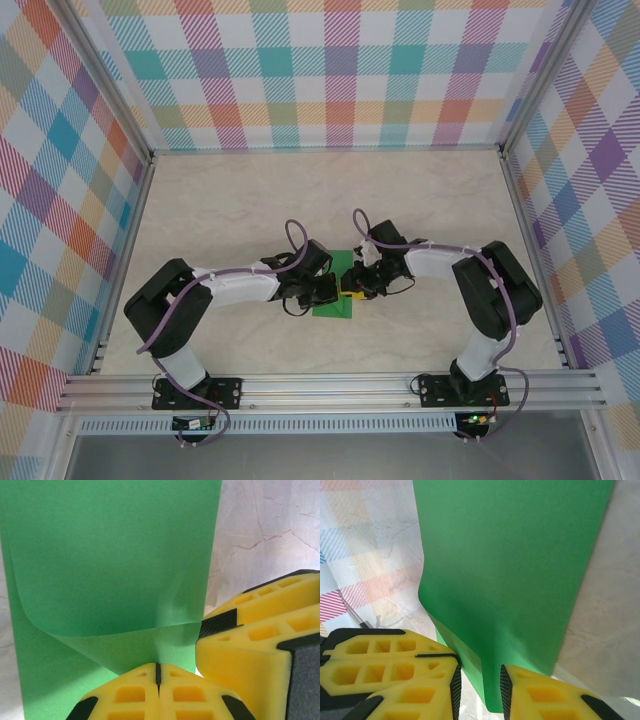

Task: Fold a paper plane with a square sheet of paper (pick it up from the middle)
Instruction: Fold the triangle a second time at the center of the table.

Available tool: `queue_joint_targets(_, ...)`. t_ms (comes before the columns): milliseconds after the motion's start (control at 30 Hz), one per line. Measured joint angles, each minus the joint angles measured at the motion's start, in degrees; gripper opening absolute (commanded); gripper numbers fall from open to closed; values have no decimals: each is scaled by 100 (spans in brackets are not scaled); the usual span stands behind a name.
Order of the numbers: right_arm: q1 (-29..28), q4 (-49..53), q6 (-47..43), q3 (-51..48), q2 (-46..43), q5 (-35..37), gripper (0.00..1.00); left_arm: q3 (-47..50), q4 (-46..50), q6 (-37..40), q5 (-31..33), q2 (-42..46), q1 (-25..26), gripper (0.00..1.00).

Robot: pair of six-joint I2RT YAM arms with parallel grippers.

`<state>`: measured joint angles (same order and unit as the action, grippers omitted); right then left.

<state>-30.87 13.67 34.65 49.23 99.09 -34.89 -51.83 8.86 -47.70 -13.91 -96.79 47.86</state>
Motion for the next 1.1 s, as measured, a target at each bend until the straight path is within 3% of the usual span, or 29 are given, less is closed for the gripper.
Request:
queue_joint_targets(267, 0, -181, -87, 9, 162, -142, 22, 0, 4, 2, 7, 0, 0, 1)
queue_joint_targets(533, 0, -358, -127, 17, 245, -199, 5, 4, 15, 0, 13, 11, 0, 1)
queue_joint_targets(800, 0, 2, -409, 131, 243, 398, 4, 66, -57, 0, 72, 361, 0, 6)
queue_joint_targets(1100, 0, 260, -538, 225, 243, 815, 4, -11, -170, 2, -2, 160, 0, 6)
